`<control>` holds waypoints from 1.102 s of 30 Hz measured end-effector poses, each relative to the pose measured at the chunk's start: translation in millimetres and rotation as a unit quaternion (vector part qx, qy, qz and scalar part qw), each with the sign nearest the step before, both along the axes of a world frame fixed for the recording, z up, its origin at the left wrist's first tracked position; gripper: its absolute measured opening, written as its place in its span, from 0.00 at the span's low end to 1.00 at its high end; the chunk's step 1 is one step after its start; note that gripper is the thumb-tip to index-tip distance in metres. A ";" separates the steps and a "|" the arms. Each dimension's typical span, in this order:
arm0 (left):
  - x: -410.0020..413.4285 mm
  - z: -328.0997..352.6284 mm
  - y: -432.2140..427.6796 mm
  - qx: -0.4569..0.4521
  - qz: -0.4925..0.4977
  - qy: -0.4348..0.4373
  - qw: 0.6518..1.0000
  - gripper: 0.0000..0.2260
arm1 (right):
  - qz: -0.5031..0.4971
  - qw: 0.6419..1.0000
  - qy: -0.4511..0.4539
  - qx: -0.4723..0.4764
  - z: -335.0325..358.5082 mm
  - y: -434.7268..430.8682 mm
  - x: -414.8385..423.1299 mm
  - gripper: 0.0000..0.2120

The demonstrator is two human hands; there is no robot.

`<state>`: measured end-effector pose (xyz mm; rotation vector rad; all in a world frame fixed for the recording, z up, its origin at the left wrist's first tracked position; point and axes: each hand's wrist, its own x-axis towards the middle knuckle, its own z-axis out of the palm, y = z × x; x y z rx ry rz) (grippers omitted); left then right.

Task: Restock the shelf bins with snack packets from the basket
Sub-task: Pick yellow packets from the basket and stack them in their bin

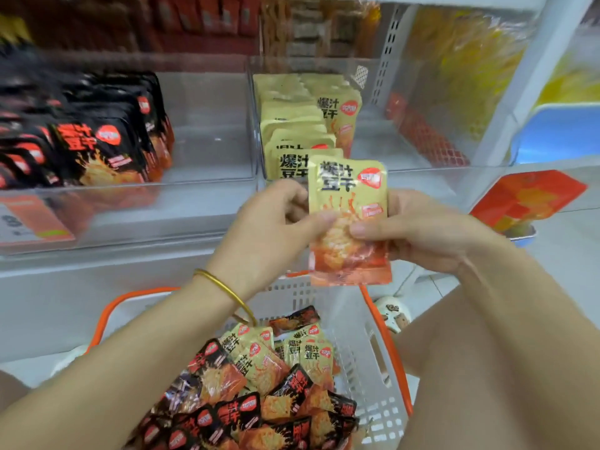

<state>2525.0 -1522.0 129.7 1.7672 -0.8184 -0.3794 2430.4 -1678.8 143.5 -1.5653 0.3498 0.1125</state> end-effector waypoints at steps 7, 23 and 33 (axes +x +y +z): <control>49.3 60.1 -41.1 0.157 0.086 -0.431 0.884 0.21 | -0.231 0.962 -0.127 -0.077 66.9 -81.8 58.1 0.13; 71.6 29.9 -65.3 0.344 0.084 -0.511 0.783 0.34 | -0.179 0.902 0.125 -0.374 -5.0 -105.1 171.8 0.17; 71.7 29.8 -61.9 0.312 0.091 -0.519 0.791 0.34 | -0.188 0.914 0.121 -0.339 11.8 -101.1 154.7 0.14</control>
